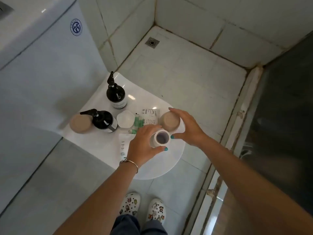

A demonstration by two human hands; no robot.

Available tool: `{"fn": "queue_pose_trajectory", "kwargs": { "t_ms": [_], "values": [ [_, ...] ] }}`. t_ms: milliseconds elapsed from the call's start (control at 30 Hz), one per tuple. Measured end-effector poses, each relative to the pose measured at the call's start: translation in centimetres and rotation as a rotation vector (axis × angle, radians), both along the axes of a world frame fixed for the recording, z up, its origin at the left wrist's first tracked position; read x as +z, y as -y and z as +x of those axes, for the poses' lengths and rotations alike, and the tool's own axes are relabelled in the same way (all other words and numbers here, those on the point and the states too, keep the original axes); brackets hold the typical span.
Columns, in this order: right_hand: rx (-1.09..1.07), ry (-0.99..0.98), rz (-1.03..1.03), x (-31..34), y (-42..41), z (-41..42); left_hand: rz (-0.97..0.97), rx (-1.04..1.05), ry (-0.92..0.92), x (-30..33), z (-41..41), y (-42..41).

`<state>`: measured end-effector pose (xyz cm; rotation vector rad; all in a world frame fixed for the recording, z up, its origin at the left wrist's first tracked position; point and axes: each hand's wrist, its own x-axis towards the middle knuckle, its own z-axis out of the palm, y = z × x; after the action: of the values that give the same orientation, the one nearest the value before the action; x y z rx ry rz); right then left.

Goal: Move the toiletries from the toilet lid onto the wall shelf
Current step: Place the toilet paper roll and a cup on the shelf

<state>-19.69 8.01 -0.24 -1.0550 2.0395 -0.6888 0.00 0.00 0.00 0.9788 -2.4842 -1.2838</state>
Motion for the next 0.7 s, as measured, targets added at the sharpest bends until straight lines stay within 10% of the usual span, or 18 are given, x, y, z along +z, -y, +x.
{"fn": "queue_pose_trajectory", "kwargs": {
  "t_ms": [700],
  "values": [
    [-0.148, 0.169, -0.352, 10.8, -1.6, 0.5, 0.26, 0.371, -0.313, 9.2, -0.9, 0.3]
  ]
}}
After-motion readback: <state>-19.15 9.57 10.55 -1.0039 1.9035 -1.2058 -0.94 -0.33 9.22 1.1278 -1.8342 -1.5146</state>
